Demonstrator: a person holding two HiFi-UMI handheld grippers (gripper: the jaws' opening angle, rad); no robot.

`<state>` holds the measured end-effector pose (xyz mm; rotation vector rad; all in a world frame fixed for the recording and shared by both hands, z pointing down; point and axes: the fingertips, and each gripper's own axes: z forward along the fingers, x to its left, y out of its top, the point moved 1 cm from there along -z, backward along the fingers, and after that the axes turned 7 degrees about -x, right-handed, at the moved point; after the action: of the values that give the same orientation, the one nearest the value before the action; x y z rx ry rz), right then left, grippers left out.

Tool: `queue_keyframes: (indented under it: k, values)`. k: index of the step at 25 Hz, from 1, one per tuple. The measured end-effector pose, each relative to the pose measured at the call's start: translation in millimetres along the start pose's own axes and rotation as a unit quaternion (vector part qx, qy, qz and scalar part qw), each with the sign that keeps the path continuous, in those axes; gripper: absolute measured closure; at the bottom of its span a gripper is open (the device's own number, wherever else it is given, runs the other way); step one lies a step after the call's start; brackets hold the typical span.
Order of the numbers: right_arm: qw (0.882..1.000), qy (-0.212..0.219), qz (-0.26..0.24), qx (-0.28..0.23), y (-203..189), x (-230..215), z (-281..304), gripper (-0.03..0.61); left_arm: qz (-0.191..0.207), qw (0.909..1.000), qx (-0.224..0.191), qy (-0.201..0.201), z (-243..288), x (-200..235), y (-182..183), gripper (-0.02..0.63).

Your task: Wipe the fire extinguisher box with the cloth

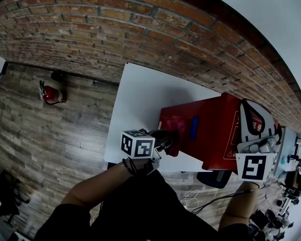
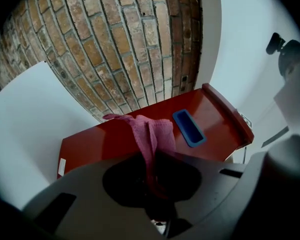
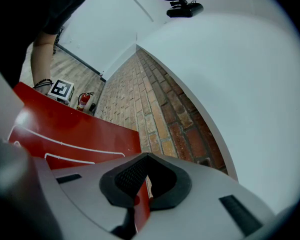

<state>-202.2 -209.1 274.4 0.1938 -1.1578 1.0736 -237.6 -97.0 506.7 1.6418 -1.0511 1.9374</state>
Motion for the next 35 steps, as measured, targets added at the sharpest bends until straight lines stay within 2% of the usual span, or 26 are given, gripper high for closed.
queue_keyframes:
  k: [9,17,24,35]
  values:
    - [1.000,-0.001,0.001,-0.002,0.1,-0.2,0.7,0.560,-0.015,0.9969,-0.041,-0.066,-1.8,-38.0,14.3,0.545]
    - [1.000,-0.001,0.002,-0.002,0.3,-0.3,0.2,0.560,-0.021,0.9946,-0.054,-0.086,-3.8,-55.9,18.7,0.546]
    - [1.000,-0.001,0.001,-0.003,0.6,-0.2,0.3,0.560,-0.023,0.9899,-0.064,-0.125,-4.6,-80.8,25.3,0.545]
    - [1.000,0.000,0.002,-0.003,0.4,0.2,0.1,0.560,-0.029,0.9852,-0.072,-0.153,-4.4,-104.1,32.1,0.545]
